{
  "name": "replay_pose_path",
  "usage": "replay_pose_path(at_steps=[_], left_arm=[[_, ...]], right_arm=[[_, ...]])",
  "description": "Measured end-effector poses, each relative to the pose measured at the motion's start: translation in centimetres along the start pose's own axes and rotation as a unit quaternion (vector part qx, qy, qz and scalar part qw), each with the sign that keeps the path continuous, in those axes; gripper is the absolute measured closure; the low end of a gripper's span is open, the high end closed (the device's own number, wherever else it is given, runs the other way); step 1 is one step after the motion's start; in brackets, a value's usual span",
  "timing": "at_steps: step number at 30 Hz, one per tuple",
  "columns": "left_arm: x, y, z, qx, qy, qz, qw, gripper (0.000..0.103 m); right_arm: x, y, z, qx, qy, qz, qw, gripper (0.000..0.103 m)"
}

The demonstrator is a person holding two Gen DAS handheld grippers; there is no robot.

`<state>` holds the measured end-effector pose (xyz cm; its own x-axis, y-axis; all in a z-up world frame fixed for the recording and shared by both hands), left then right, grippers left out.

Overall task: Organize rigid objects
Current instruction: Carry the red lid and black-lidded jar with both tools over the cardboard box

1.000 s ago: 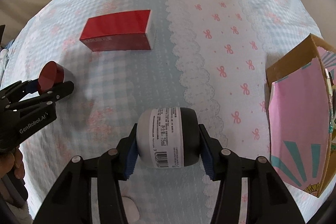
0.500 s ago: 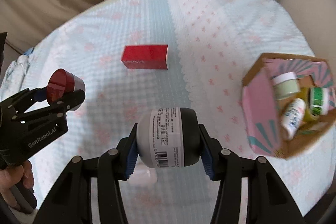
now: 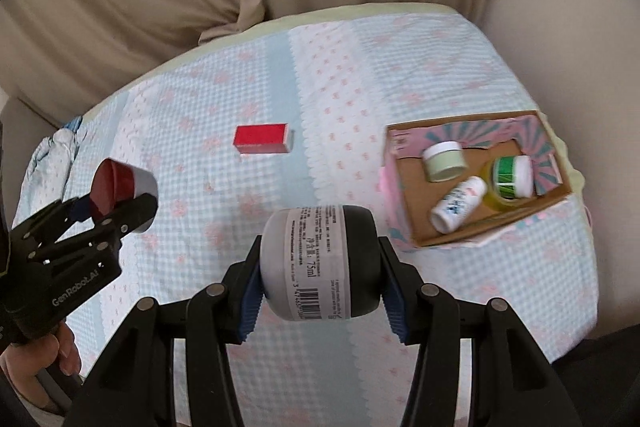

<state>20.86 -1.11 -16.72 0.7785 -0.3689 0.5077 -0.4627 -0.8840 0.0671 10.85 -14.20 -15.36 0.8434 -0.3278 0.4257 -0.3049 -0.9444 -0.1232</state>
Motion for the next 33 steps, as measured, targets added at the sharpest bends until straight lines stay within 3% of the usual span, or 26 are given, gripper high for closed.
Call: replay_pose_path(at_steps=[13, 21, 33], left_arm=[[2.0, 11.6, -1.1, 0.028, 0.014, -0.048, 0.9984, 0.052], [4.3, 19.2, 2.9, 0.020, 0.007, -0.055, 0.9983, 0.052], [6.6, 24.7, 11.6, 0.022, -0.045, -0.054, 0.9973, 0.052]], right_arm=[[2.8, 13.4, -2.8, 0.032, 0.001, -0.009, 0.999, 0.055], [6.3, 21.4, -2.1, 0.034, 0.009, -0.016, 0.999, 0.055], [12.0, 31.8, 4.1, 0.022, -0.029, 0.007, 0.999, 0.055]])
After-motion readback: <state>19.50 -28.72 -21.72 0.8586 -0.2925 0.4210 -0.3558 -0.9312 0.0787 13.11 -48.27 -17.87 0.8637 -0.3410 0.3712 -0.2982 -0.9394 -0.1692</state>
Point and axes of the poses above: each gripper's, at about its wrist camera, not at the fingertips, and z roughly the way its jaws point, y to its right, x to its top, the point moved 1 cm from there along z, roughly the way its jaws point, and after that the axes turned 1 degree about z, right-handed, at the moved point
